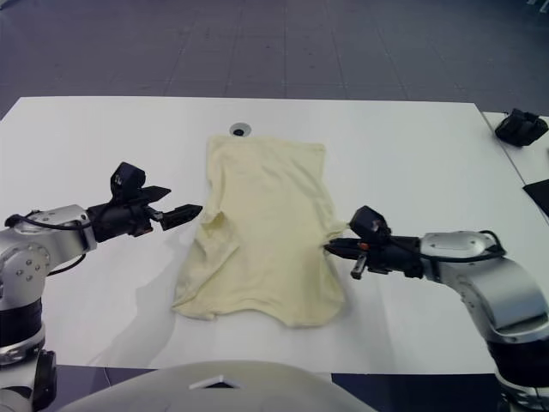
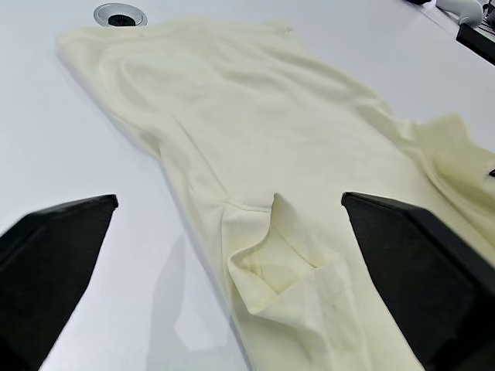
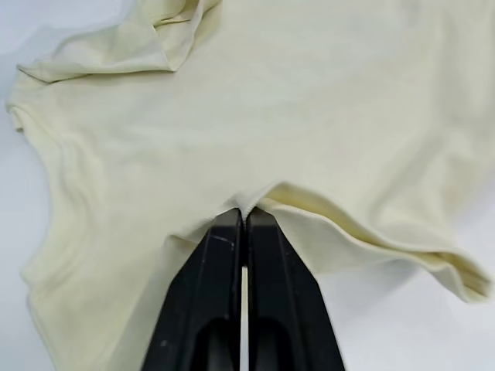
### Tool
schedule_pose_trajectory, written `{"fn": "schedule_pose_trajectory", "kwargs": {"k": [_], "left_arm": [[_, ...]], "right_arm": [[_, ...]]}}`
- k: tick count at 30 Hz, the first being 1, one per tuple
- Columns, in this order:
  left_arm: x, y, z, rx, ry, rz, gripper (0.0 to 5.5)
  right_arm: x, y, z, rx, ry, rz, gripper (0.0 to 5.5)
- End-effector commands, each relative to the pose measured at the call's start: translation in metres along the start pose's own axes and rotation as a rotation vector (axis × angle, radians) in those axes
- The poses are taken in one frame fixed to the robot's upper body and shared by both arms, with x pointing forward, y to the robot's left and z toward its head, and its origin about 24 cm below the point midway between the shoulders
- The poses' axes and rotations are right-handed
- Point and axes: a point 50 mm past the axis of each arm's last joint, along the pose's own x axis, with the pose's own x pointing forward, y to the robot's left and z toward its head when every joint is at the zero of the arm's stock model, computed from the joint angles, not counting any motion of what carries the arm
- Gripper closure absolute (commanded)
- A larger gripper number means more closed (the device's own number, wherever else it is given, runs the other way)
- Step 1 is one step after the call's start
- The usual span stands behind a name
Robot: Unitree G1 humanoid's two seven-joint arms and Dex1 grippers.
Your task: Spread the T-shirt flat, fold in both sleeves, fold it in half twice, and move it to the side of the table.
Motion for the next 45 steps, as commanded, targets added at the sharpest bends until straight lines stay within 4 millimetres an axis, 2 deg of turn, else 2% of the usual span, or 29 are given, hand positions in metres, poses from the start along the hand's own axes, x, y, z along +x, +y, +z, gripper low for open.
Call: {"fn": "schedule_pose_trajectory", "kwargs": {"k": [1,4,6,9,12,15,18,23,27,32,36,41,43,45], "left_arm": [[0.003,0.000,0.006,0.020,-0.004,-0.008,0.10],[0.004,0.000,0.006,0.024,-0.002,-0.015,0.10],[0.006,-0.001,0.007,0.027,0.001,-0.020,0.10],[0.006,-0.001,0.006,0.036,0.013,-0.029,0.10],[-0.001,0.001,0.000,0.072,0.058,-0.024,0.10],[-0.016,0.010,-0.015,0.137,0.157,0.015,0.10],[-0.027,0.010,-0.032,0.180,0.246,-0.002,0.10],[-0.019,0.006,-0.048,0.209,0.296,-0.045,0.10],[-0.010,0.006,-0.067,0.256,0.385,-0.028,0.10],[-0.002,-0.008,-0.081,0.284,0.429,-0.095,0.10],[-0.007,-0.016,-0.090,0.316,0.486,-0.137,0.10],[-0.020,-0.019,-0.092,0.379,0.554,-0.181,0.10],[-0.022,-0.013,-0.089,0.399,0.555,-0.158,0.10],[-0.019,-0.005,-0.076,0.433,0.488,-0.100,0.10]], "right_arm": [[0.030,0.000,0.004,0.013,-0.023,0.024,5.48],[0.046,-0.006,0.011,0.021,-0.064,-0.023,5.18],[0.049,-0.009,0.017,0.037,-0.112,-0.044,4.86],[0.041,-0.014,0.027,0.067,-0.202,-0.089,4.37],[0.018,-0.022,0.029,0.036,-0.232,-0.226,3.92],[-0.005,-0.021,0.013,-0.069,-0.133,-0.354,3.44],[-0.013,-0.006,-0.001,-0.165,-0.037,-0.353,2.91],[-0.003,0.015,-0.012,-0.188,-0.005,-0.259,2.17],[0.005,0.021,-0.024,-0.210,0.059,-0.218,1.51],[0.011,0.026,-0.038,-0.290,0.145,-0.168,0.78],[0.015,0.031,-0.056,-0.359,0.236,-0.097,0.15],[0.009,0.038,-0.066,-0.364,0.272,-0.042,0.12],[0.005,0.035,-0.059,-0.365,0.231,-0.071,0.12],[0.000,0.024,-0.037,-0.432,0.104,-0.170,0.12]]}}
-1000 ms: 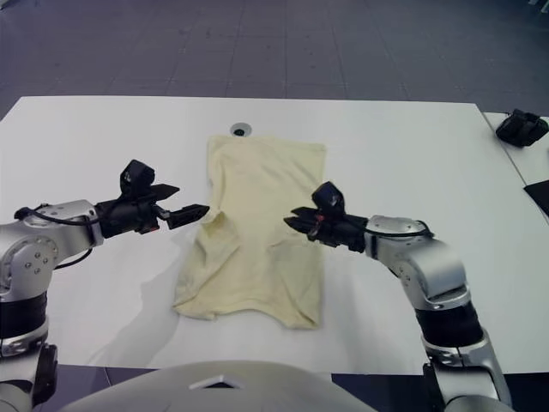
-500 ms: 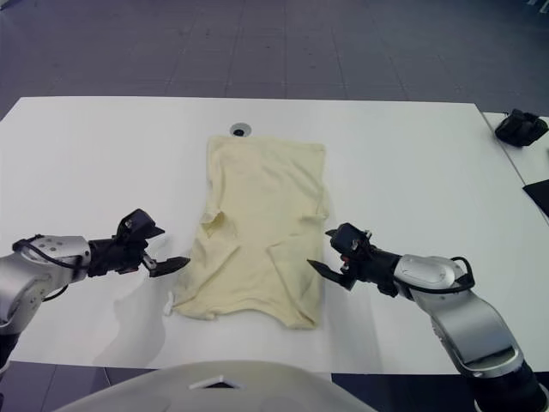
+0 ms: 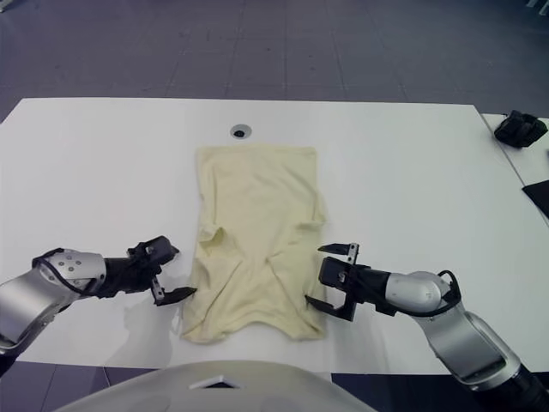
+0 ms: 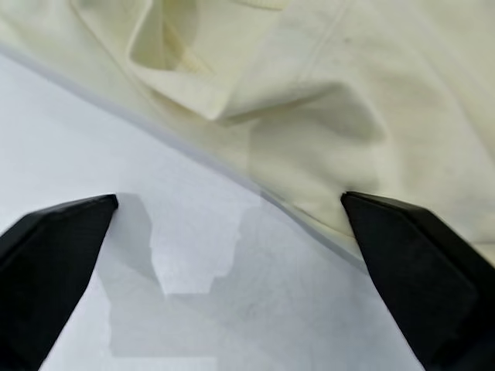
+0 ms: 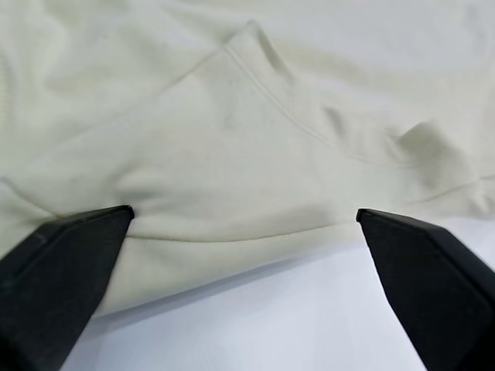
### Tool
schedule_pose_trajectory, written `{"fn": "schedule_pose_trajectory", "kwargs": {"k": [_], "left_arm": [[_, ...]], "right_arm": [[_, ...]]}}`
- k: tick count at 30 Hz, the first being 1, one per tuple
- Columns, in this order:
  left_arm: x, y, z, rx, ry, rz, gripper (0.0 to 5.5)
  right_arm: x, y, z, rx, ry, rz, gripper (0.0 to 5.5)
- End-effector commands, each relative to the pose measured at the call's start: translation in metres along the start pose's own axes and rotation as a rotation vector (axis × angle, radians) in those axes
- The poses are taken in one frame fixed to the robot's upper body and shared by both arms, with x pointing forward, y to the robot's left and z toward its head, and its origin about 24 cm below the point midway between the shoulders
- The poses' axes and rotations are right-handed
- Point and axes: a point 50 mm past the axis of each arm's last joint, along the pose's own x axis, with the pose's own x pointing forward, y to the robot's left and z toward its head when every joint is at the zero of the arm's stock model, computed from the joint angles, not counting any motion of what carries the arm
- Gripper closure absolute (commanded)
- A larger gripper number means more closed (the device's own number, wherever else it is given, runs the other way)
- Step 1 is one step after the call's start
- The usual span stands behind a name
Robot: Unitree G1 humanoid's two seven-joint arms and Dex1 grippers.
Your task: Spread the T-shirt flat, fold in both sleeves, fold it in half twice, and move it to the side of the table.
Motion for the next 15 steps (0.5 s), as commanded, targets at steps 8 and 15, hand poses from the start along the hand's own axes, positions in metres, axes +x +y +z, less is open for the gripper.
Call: {"fn": "schedule_pose_trajectory", "kwargs": {"k": [8,15], "left_arm": [[-0.061,0.018,0.029,0.207,-0.122,-0.044,0.10],[-0.060,0.011,-0.040,0.471,0.140,-0.155,0.10]], "right_arm": [[-0.042,-0.008,0.015,-0.228,-0.117,-0.110,0.12],[-0.060,0.017,-0.028,-0.384,0.084,0.055,0.12]]}}
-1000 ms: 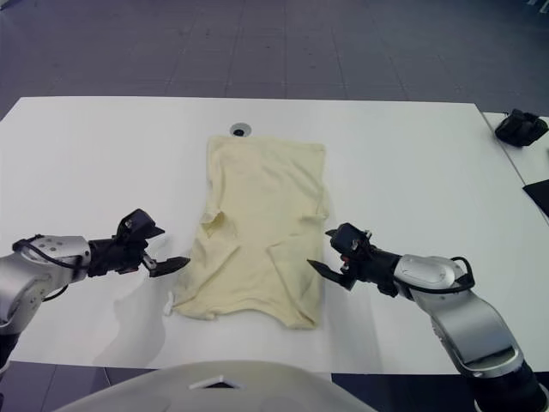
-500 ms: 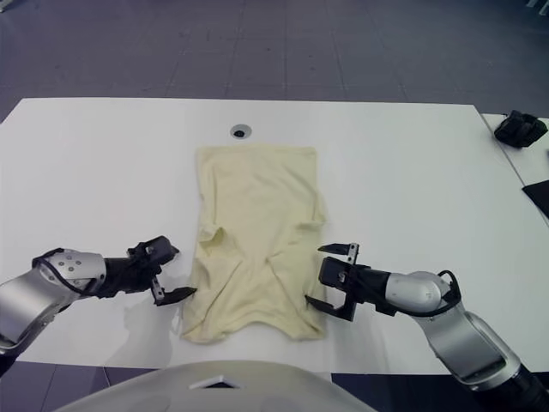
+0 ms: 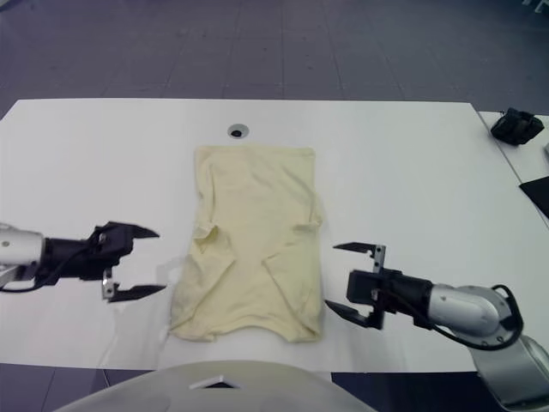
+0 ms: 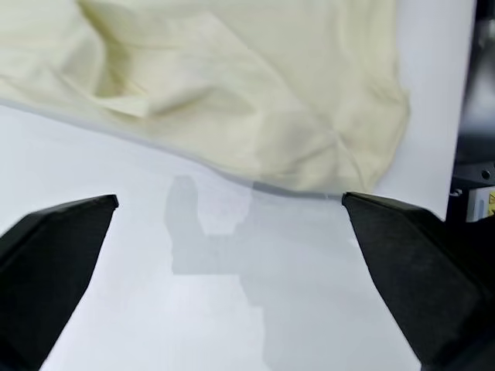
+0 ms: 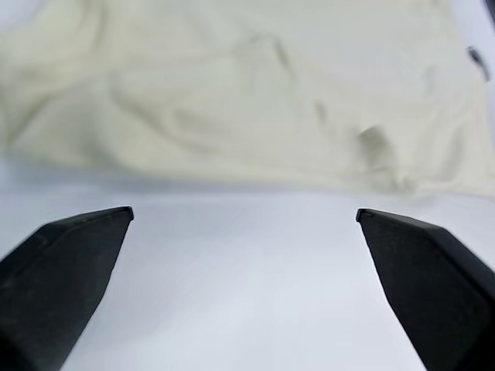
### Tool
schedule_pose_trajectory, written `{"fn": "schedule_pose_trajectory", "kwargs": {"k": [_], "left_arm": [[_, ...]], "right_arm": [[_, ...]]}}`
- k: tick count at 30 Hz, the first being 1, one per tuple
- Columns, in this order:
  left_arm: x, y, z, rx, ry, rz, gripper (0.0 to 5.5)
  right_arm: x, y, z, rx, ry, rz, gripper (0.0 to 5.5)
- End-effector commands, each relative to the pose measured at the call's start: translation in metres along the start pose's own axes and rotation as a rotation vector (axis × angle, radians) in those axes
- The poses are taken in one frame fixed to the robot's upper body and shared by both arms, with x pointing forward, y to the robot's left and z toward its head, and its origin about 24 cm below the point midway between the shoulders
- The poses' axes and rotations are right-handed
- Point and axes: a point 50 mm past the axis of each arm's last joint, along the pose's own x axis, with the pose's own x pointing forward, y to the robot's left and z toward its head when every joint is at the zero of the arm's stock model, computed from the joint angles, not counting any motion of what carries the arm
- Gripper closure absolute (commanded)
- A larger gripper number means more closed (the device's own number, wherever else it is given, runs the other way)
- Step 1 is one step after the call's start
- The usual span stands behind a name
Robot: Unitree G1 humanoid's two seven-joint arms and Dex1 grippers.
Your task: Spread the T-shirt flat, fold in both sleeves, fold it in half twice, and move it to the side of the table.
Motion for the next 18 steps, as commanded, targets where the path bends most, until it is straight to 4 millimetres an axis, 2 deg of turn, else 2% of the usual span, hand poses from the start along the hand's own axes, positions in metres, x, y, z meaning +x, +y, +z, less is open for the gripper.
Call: {"fn": "schedule_pose_trajectory", "kwargs": {"k": [1,2,5,8,12,15,18], "left_arm": [[0.002,-0.011,-0.039,0.246,0.192,-0.086,0.10],[0.004,-0.015,-0.041,0.294,0.198,-0.109,0.10],[0.023,-0.013,-0.035,0.517,0.134,-0.005,0.10],[0.042,-0.025,-0.029,0.639,0.047,0.035,0.10],[0.059,-0.044,-0.025,0.680,-0.037,0.054,0.10],[0.061,-0.059,-0.027,0.650,-0.045,-0.012,0.10],[0.061,-0.065,-0.028,0.628,-0.041,-0.062,0.55]], "right_arm": [[-0.005,0.017,-0.006,-0.052,0.024,0.068,0.12],[-0.004,0.019,-0.004,-0.055,0.016,0.070,0.12],[0.003,0.020,0.002,-0.058,-0.021,0.056,0.12],[0.009,0.021,0.007,-0.059,-0.044,0.054,0.12],[0.017,0.025,0.009,-0.075,-0.056,0.062,0.12],[0.024,0.026,0.014,-0.097,-0.078,0.053,0.12],[0.028,0.026,0.016,-0.099,-0.085,0.054,0.10]]}}
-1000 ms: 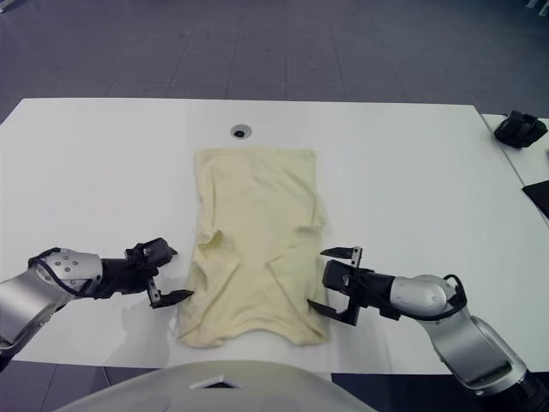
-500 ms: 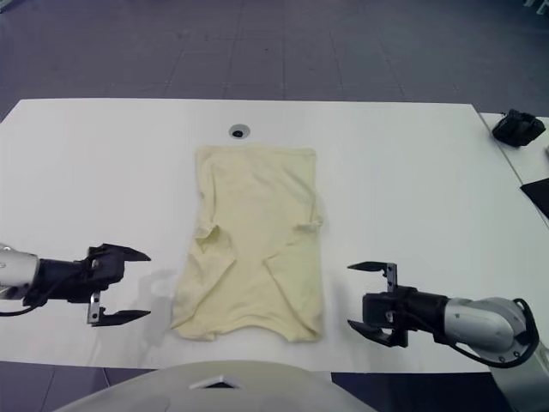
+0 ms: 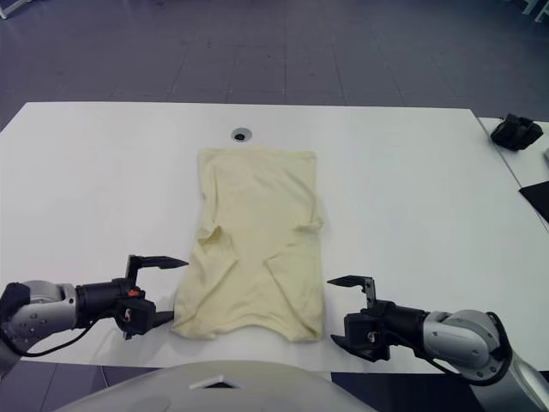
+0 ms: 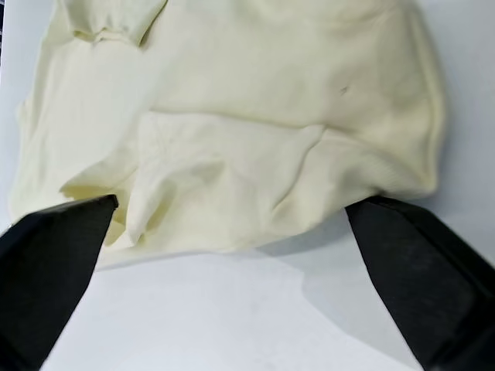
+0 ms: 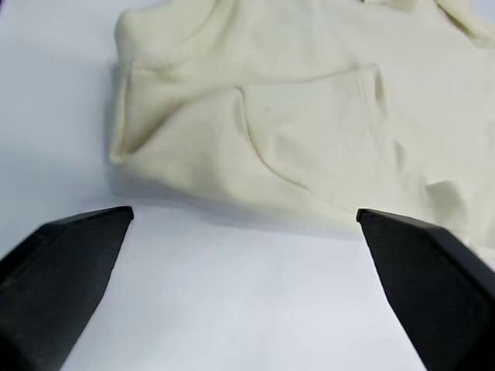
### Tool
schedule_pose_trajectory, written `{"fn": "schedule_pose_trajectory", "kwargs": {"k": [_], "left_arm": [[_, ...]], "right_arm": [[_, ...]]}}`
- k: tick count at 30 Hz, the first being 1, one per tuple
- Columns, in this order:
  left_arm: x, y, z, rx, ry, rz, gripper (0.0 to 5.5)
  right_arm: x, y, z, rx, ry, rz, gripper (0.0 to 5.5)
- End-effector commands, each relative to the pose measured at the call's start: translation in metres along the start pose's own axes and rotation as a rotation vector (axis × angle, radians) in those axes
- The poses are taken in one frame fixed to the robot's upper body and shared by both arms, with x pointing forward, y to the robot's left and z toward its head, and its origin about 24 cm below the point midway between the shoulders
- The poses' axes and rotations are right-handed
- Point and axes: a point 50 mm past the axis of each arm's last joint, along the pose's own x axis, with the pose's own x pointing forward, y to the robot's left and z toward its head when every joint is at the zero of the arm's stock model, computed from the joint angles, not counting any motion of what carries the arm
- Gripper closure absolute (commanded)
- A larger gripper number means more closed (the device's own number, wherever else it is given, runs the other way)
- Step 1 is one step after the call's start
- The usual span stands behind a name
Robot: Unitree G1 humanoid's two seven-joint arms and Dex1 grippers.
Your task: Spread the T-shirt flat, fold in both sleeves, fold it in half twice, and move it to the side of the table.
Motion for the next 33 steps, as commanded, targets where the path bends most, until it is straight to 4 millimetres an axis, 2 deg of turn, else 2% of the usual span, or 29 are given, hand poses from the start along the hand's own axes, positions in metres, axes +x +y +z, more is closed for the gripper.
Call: {"fn": "schedule_pose_trajectory", "kwargs": {"k": [1,10,20,26,31,33], "left_arm": [[0.005,-0.033,-0.001,-0.088,0.025,-0.205,0.74],[0.011,-0.031,-0.002,-0.101,0.043,-0.203,2.53],[0.017,-0.029,-0.002,-0.106,0.041,-0.187,4.42],[0.018,-0.029,-0.003,-0.107,0.041,-0.188,5.49],[0.020,-0.028,-0.004,-0.107,0.044,-0.184,5.50],[0.019,-0.025,-0.005,-0.110,0.043,-0.179,5.50]], "right_arm": [[0.005,0.003,0.000,0.002,0.007,0.016,0.33],[0.009,0.002,0.004,-0.013,-0.008,-0.002,1.83],[0.018,0.010,0.012,-0.018,-0.062,0.018,3.53],[0.019,0.015,0.010,-0.008,-0.058,0.031,4.57],[0.018,0.015,0.006,-0.013,-0.051,0.048,5.48],[0.015,0.013,0.005,-0.008,-0.048,0.049,5.48]]}}
